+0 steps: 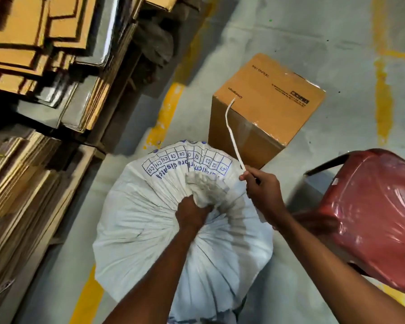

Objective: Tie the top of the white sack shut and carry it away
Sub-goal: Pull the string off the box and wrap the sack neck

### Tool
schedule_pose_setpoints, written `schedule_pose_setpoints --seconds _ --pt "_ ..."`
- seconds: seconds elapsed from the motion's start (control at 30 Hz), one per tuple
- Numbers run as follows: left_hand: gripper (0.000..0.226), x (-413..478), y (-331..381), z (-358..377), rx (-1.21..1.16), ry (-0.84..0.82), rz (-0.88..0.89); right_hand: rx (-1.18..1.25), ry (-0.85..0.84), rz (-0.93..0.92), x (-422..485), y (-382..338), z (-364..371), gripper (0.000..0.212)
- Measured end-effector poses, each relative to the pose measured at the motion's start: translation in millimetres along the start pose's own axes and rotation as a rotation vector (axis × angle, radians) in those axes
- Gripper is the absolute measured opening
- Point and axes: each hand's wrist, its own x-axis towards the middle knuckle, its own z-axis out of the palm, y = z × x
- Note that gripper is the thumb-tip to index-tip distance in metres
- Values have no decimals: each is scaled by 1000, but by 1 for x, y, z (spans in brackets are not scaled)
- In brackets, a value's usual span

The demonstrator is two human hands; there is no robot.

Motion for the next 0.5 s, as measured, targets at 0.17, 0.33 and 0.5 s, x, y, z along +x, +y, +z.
schedule_pose_setpoints --seconds 0.17,0.33,0.5 --pt "30 -21 -34 -74 -1175 -246 -113 -132 138 28 -16 1 38 32" --pt "32 -42 -62 -117 -1102 -386 -116 -489 -441 -249 -56 -42 106 47" --pt "29 -38 -65 -122 -817 -426 -26 -156 -733 -111 -70 -68 115 87"
